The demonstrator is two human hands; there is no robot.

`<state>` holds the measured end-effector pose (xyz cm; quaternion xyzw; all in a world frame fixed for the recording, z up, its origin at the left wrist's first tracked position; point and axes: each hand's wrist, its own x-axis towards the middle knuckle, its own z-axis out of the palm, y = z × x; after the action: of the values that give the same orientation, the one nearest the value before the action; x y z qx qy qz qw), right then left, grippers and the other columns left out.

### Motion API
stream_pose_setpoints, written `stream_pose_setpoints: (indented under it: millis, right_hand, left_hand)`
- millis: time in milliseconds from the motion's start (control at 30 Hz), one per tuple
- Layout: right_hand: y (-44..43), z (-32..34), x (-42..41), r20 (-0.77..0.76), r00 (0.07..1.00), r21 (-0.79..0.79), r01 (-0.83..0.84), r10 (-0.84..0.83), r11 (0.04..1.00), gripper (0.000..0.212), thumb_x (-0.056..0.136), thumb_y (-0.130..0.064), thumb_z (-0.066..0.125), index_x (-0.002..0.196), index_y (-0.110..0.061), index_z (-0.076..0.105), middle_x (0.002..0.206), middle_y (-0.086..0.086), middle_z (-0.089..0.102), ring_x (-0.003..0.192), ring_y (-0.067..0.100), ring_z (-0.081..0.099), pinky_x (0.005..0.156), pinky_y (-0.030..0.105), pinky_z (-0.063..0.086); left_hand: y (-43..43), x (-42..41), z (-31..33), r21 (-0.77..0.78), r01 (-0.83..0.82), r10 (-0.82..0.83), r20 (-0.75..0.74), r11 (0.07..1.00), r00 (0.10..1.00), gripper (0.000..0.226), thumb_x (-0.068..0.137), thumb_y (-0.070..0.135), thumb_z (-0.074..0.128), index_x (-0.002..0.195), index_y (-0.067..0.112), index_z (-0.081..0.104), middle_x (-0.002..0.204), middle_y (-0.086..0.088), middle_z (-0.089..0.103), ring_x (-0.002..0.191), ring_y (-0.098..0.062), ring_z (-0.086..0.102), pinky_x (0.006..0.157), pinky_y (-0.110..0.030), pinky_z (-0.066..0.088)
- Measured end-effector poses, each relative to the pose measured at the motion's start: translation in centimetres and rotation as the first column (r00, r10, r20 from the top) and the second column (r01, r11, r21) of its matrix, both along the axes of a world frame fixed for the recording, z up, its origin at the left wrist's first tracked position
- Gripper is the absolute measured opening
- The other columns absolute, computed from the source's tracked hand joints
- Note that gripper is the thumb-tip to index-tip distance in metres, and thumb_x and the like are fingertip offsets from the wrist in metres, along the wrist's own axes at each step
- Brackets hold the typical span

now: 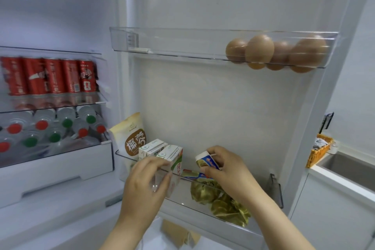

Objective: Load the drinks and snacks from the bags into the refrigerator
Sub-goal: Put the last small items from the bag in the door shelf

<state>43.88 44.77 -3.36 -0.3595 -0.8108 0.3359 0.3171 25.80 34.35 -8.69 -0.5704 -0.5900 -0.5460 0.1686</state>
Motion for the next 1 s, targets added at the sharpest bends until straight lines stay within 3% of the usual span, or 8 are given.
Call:
stream_pose_setpoints:
  millis: [133,233,400,533,667,867,1000]
  right_hand:
    - [-0.1,0.3,-1.7,0.077,0.992,-0.056,-0.1,0.104,0.993,0.022,0.087,-0.023,0.068,0.105,-0.028,0.057,0.095,-0.01,0.071,0.081,0.003,0.068,0.074,0.023,0.057]
    - [-0.2,0.5,-2.7,0.124,0.979,-0.079,-0.152,0.161,0.985,0.02,0.086,-0.023,0.069,0.104,-0.024,0.059,0.092,-0.008,0.071,0.082,0.006,0.068,0.072,0.019,0.055]
    - [0.3,-0.1,-2.5,0.111,0.975,-0.127,-0.175,0.19,0.976,0.023,0.09,-0.03,0.064,0.113,-0.026,0.063,0.098,-0.006,0.072,0.088,0.007,0.069,0.082,0.026,0.056]
    - [0.6,-0.4,-2.4,0.053,0.983,-0.191,-0.165,0.178,0.968,0.032,0.091,-0.028,0.063,0.123,-0.028,0.059,0.109,-0.008,0.07,0.096,0.006,0.067,0.088,0.032,0.056]
    - [0.5,-0.3,-2.2,0.042,0.993,-0.076,-0.105,0.108,0.992,0.025,0.092,-0.025,0.062,0.117,-0.026,0.062,0.103,-0.008,0.068,0.093,0.007,0.066,0.085,0.028,0.056]
    - [0.0,-0.5,-1.4,-0.042,0.999,0.13,0.014,-0.009,0.991,0.017,0.092,-0.022,0.06,0.106,-0.028,0.068,0.093,-0.014,0.068,0.086,-0.006,0.061,0.071,0.008,0.048]
    - [-0.5,-0.4,0.2,-0.1,0.993,0.206,0.077,-0.057,0.975,0.014,0.091,-0.019,0.062,0.099,-0.027,0.069,0.089,-0.017,0.069,0.084,-0.005,0.062,0.071,0.011,0.05]
  left_hand:
    - [-0.1,-1.9,-0.8,-0.086,-0.053,0.049,-0.052,0.995,0.997,0.024,0.087,0.039,0.05,0.093,0.025,0.069,0.097,0.015,0.063,0.099,-0.005,0.051,0.088,-0.009,0.033]
    - [-0.2,-2.0,-0.9,-0.086,-0.031,0.031,-0.008,0.996,0.999,0.021,0.087,0.04,0.052,0.09,0.027,0.069,0.094,0.017,0.061,0.098,-0.001,0.05,0.088,-0.007,0.031]
    - [-0.4,-1.3,-1.3,-0.061,-0.02,0.024,0.063,0.998,0.998,0.019,0.086,0.041,0.052,0.092,0.029,0.066,0.097,0.02,0.059,0.105,0.006,0.046,0.089,-0.003,0.03]
    - [-0.3,-1.3,-1.2,-0.069,-0.02,0.025,0.072,0.997,0.997,0.019,0.086,0.04,0.051,0.091,0.028,0.065,0.097,0.018,0.06,0.105,0.002,0.047,0.089,-0.004,0.029]
    - [-0.2,-1.3,-1.1,-0.075,-0.018,0.022,0.058,0.997,0.998,0.019,0.086,0.039,0.051,0.09,0.027,0.065,0.096,0.017,0.06,0.104,0.001,0.048,0.09,-0.005,0.029]
    - [-0.1,-1.1,-1.0,-0.095,-0.023,0.028,0.051,0.995,0.998,0.023,0.087,0.042,0.05,0.092,0.026,0.065,0.096,0.016,0.06,0.1,0.001,0.047,0.09,-0.004,0.028]
    - [-0.1,-0.9,-0.8,-0.13,-0.04,0.048,0.06,0.991,0.997,0.027,0.086,0.045,0.047,0.092,0.025,0.065,0.096,0.015,0.059,0.099,-0.003,0.047,0.088,-0.004,0.03]
